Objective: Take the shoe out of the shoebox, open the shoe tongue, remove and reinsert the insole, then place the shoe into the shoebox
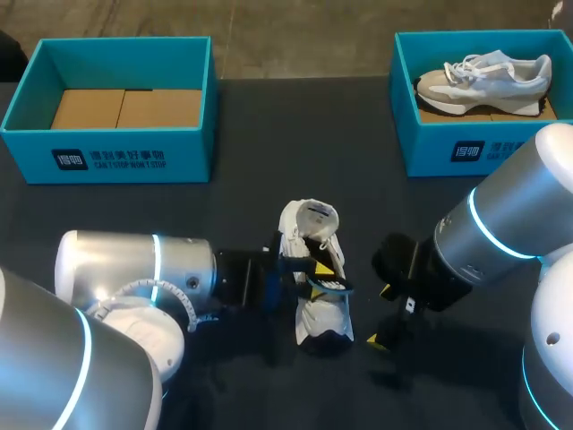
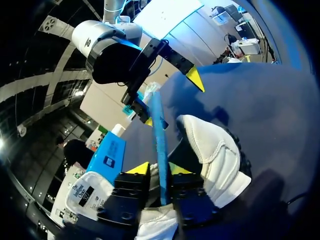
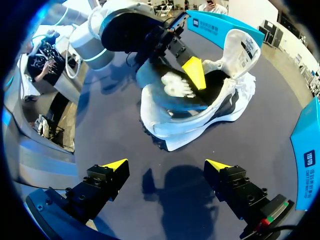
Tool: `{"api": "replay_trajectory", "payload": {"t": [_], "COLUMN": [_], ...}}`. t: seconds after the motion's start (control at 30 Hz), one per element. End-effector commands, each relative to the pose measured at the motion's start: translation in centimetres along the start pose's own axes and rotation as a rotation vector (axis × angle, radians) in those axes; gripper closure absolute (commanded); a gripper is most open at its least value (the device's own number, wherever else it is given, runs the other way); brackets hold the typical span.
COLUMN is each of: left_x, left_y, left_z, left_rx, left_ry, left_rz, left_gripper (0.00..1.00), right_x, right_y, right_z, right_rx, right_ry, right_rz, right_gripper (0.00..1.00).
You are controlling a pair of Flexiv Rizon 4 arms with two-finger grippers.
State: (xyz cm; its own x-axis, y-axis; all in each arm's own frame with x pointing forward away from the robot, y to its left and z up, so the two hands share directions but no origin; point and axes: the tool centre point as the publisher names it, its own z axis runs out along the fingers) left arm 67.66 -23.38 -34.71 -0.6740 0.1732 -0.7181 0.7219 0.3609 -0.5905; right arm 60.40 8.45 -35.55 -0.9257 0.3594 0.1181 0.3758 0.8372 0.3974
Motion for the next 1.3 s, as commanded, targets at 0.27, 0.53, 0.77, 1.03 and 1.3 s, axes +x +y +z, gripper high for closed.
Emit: {"api": "replay_trajectory", "payload": {"t": [0.27, 0.53, 0.77, 1.03, 1.3], "left_x": [0.1, 0.2, 0.8, 0.4, -0.1], "left_y": [-1.7, -2.4, -1.6, -0.5, 1.0], "left_z": [-1.4, -1.2, -0.7, -0.2, 0.4], "left_rx": [0.036, 0.044, 0.026, -0.012, -0.053], "left_ry": [0.004, 0.007, 0.016, 0.018, 0.016], "left_rz": [-0.019, 0.015, 0.076, 0.071, 0.043], "left_gripper": [0.71, 1.00, 1.00, 1.00, 1.00], "right_x": [0.1, 0.1, 0.1, 0.1, 0.1], "right_y": [-0.1, -0.1, -0.1, -0.1, -0.1], "right_z": [0.0, 0.0, 0.0, 0.0, 0.0], "right_rx": [-0.001, -0.001, -0.001, -0.001, -0.001], "right_ry": [-0.002, -0.002, -0.002, -0.002, -0.002], "right_rz": [0.000, 0.000, 0.000, 0.000, 0.000], "right_gripper": [0.00, 0.00, 0.00, 0.00, 0.00]}}
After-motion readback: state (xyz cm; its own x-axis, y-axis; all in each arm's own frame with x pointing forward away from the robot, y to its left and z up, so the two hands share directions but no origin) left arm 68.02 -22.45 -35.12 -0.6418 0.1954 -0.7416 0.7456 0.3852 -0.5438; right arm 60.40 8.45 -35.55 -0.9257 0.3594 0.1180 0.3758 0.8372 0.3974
